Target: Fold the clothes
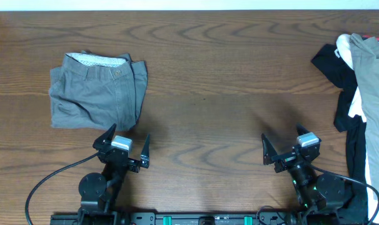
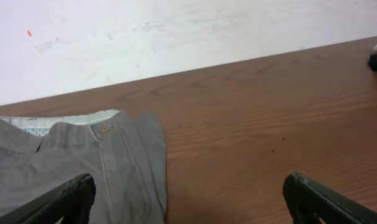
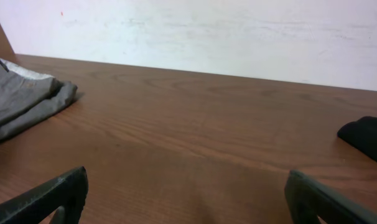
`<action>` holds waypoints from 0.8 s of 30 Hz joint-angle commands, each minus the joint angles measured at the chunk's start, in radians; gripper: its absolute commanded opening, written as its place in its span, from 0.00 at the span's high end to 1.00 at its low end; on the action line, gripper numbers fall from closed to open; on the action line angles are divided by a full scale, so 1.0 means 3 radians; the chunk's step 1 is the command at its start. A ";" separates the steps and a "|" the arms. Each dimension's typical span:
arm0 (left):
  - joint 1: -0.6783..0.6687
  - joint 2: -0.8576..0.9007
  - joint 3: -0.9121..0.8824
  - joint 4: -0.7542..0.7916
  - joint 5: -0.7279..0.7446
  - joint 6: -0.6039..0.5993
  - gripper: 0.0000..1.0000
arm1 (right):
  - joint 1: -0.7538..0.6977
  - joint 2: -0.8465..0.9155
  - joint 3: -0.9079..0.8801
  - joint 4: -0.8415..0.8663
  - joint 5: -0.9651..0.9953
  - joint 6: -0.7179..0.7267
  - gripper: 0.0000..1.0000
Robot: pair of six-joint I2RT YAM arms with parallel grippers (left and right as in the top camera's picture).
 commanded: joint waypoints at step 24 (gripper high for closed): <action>-0.0006 -0.0023 -0.0088 -0.0032 -0.0008 -0.0042 0.02 | 0.0031 0.0116 -0.0033 0.0008 0.0036 -0.0039 0.01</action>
